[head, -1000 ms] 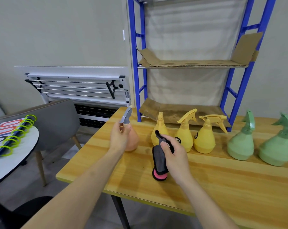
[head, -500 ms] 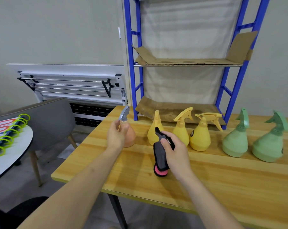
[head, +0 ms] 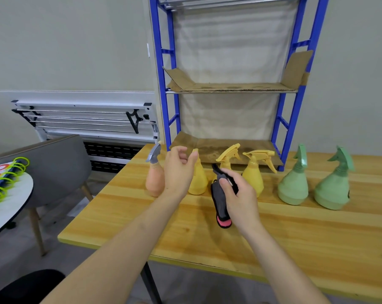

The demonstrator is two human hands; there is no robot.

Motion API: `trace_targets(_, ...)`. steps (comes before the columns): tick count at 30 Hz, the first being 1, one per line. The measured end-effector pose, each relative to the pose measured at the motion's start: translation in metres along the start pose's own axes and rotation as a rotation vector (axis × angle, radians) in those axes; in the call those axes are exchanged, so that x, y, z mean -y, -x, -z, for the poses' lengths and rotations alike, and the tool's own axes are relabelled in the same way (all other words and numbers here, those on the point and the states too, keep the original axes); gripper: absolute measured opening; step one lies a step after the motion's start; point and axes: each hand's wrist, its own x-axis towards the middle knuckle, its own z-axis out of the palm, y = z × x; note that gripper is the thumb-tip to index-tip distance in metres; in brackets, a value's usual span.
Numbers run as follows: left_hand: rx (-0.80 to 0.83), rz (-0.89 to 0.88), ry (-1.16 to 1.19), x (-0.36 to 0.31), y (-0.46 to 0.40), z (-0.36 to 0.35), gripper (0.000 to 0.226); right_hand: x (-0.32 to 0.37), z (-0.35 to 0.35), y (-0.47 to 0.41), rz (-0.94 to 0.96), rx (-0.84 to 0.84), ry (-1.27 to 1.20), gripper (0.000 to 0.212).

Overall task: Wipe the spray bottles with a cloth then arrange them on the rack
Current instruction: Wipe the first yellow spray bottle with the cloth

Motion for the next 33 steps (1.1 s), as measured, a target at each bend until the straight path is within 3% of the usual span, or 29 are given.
trace_targets(3, 0.027, 0.024, -0.056, -0.009, -0.009, -0.011, 0.036, 0.002, 0.005, 0.0, -0.003, -0.004, -0.002, 0.029)
trace_targets(9, -0.001, 0.044, -0.117, -0.01, -0.012, -0.008, 0.014, -0.001, 0.011, 0.001, -0.03, -0.008, -0.032, 0.029)
trace_targets(16, -0.014, -0.027, -0.315, -0.011, 0.0, 0.023, 0.027, 0.007, 0.003, 0.006, -0.039, 0.002, -0.084, 0.028)
trace_targets(20, 0.01, -0.05, -0.299, 0.001, 0.005, 0.04, 0.016, 0.014, -0.005, 0.013, -0.012, 0.006, -0.079, 0.025)
trace_targets(33, 0.163, -0.06, -0.136, -0.002, 0.035, 0.079, 0.017, 0.031, -0.025, 0.022, 0.181, -0.042, 0.189, 0.027)
